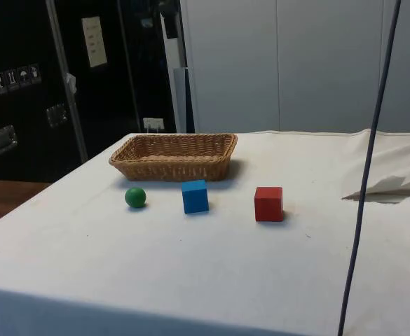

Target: Place all non-red objects into the basket.

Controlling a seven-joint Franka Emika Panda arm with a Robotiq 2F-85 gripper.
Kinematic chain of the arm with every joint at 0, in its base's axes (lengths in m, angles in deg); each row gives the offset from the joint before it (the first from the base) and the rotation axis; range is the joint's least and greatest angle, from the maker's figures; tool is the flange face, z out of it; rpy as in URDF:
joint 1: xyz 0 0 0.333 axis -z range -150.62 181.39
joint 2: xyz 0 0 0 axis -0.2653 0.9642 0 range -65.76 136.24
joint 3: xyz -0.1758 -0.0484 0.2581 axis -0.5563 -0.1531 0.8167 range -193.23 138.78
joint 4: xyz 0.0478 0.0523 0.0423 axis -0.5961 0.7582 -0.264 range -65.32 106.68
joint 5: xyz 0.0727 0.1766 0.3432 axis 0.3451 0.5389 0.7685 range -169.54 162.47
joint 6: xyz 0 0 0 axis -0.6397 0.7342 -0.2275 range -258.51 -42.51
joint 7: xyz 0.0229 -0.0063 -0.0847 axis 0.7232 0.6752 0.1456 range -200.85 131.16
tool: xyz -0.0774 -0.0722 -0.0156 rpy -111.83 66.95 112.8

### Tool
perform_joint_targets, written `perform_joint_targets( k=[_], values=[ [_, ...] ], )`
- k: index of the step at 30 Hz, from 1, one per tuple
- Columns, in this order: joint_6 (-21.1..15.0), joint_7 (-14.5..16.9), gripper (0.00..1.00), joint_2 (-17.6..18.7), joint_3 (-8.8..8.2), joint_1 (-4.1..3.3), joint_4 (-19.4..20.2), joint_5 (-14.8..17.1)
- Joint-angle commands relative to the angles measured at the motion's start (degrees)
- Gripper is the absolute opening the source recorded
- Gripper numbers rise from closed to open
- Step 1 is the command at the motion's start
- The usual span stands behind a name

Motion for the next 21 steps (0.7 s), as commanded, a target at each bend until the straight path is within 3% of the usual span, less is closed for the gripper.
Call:
perform_joint_targets(
  k=[1,21],
  values=[
    [0.0,-0.7,1.0,0.1,0.23,-0.23,-0.1,-0.3],
    [-0.5,-3.1,1.0,0.0,3.27,-0.29,0.0,-1.3]
  ],
)
